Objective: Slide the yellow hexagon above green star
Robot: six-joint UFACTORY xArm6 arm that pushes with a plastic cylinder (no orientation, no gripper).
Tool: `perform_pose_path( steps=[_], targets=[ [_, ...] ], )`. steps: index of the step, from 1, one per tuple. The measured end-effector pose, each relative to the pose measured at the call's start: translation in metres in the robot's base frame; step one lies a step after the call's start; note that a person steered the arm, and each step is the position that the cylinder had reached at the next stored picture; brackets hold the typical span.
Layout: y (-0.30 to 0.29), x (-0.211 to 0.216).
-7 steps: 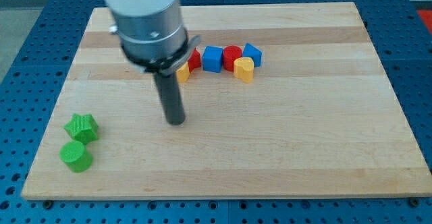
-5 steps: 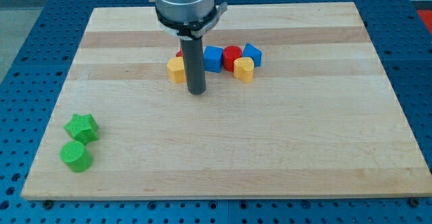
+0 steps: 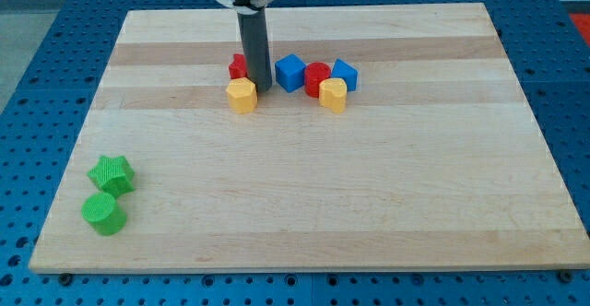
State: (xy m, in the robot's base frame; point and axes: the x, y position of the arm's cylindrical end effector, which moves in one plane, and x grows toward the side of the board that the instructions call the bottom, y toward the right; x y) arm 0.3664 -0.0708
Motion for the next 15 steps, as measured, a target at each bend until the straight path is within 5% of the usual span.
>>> perform_pose_path(
  steps=[5, 15],
  targets=[
    [-0.014, 0.064],
    [-0.080, 0.079]
  ],
)
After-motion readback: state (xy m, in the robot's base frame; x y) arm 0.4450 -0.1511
